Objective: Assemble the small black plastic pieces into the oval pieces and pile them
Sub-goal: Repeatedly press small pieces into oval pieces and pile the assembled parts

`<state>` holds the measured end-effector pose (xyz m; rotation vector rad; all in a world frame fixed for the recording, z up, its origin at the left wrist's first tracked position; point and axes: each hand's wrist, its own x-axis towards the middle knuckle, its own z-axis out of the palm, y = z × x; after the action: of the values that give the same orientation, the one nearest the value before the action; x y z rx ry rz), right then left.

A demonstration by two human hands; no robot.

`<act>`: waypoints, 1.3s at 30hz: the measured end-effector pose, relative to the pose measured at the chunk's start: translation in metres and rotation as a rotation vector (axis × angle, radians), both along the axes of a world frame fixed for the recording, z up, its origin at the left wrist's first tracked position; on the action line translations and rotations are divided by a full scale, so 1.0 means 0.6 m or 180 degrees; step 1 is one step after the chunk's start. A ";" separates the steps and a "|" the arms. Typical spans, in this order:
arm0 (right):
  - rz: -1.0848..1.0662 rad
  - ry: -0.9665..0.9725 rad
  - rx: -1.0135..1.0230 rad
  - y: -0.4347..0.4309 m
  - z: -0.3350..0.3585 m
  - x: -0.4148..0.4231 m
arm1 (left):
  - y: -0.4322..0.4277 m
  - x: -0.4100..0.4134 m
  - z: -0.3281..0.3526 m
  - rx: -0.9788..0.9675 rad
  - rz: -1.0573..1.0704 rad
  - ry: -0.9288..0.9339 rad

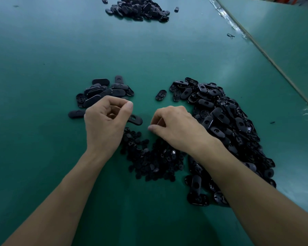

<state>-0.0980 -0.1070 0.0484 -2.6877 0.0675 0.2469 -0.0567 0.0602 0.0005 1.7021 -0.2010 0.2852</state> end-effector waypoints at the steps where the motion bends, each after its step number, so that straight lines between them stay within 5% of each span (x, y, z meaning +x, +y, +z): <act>1: -0.0004 0.0043 -0.0015 -0.001 0.000 0.000 | 0.001 0.001 -0.001 0.0013 0.0019 0.0016; 18: 0.0113 0.0243 0.0166 0.008 0.006 0.003 | 0.006 0.008 -0.003 -0.0436 -0.0472 -0.0028; 39: 0.0010 -0.0693 0.0881 0.010 0.005 0.005 | -0.005 0.000 -0.001 -0.0876 -0.0687 0.0289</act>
<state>-0.0949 -0.1007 0.0512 -2.4219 -0.0349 -0.0353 -0.0565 0.0574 -0.0002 1.4039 -0.2634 0.0704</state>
